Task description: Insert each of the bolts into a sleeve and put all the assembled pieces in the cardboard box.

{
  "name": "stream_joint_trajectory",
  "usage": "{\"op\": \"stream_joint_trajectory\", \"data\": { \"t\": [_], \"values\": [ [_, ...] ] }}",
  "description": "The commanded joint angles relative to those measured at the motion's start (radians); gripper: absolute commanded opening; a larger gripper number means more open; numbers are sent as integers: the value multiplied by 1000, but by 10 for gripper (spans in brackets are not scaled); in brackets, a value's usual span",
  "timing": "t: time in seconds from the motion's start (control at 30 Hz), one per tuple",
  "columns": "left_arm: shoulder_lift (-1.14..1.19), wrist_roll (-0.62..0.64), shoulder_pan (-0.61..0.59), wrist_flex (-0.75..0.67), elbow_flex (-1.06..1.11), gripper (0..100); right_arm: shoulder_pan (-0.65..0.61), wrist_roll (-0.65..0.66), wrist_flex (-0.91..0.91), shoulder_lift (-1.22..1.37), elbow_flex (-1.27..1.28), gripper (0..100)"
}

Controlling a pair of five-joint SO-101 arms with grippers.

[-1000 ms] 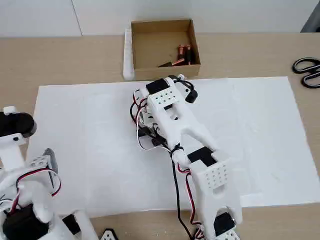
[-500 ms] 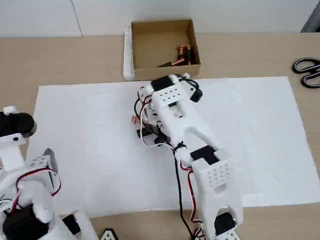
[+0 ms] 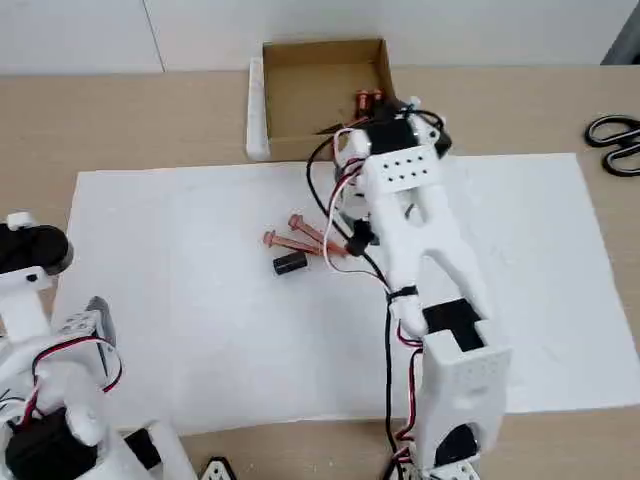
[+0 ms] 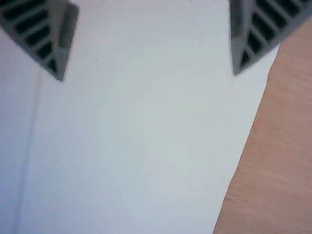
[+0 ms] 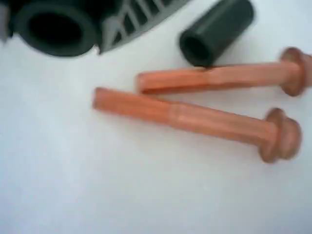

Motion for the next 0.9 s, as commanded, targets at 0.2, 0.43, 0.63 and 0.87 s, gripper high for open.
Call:
{"op": "stream_joint_trajectory", "data": {
  "t": [0.2,0.43,0.63,0.87],
  "values": [
    [-3,6,2,-2,-33,211,35,474,4,-70,-41,5],
    [-3,6,3,-2,-33,211,62,684,-47,-50,-37,4],
    [-3,6,3,-2,-33,211,117,744,-105,101,-37,5],
    [-3,6,3,-2,-33,211,147,786,-124,216,-41,7]
  ]
}}
